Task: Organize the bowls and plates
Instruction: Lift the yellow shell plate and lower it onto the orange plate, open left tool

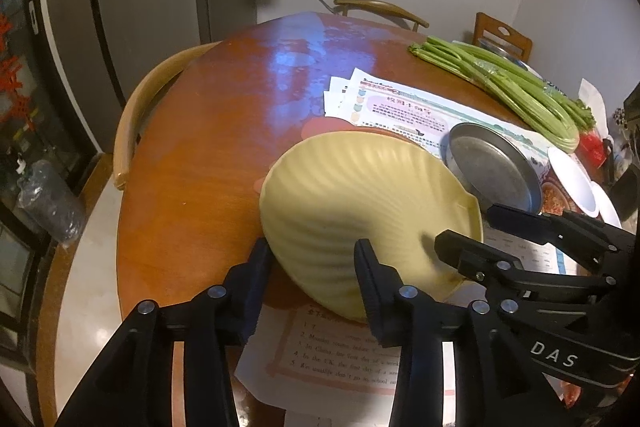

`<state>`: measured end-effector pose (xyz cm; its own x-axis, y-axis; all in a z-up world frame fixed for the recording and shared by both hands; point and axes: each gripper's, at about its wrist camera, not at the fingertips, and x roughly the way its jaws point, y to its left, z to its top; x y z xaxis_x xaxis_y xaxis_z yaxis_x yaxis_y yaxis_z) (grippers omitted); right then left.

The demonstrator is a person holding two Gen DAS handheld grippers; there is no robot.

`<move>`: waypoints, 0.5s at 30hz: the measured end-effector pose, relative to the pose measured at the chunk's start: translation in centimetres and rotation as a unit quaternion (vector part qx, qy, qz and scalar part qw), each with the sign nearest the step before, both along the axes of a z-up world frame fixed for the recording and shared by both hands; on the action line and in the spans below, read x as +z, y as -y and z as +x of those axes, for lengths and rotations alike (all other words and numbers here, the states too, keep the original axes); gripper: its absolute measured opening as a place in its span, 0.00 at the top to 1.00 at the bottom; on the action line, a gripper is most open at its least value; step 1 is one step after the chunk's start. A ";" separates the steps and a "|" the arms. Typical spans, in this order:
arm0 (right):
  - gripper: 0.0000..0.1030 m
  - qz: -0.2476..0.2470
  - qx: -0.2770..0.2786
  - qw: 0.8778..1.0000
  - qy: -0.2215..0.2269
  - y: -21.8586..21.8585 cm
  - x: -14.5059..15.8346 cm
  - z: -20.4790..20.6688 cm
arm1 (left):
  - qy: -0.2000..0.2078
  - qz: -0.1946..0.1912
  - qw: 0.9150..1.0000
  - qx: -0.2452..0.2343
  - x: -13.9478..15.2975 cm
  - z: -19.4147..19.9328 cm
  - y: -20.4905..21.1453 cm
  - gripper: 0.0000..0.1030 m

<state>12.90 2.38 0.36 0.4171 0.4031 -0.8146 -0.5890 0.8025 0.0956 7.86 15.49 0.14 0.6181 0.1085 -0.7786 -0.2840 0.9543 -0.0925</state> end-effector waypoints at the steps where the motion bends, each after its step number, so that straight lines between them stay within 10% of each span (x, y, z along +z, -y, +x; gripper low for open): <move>1: 0.42 0.000 0.000 1.000 0.001 0.1 0.0 -0.1 | 0.000 0.000 1.000 0.000 0.0 0.0 0.0 0.56; 15: 0.42 0.020 -0.012 1.000 0.016 2.2 1.9 -1.1 | 0.029 0.008 0.999 0.009 1.8 -1.1 0.2 0.47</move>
<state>11.79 0.20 2.23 0.4517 0.4244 -0.7848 -0.5733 0.8121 0.1092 6.76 15.27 1.97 0.6605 0.1320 -0.7391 -0.2955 0.9507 -0.0943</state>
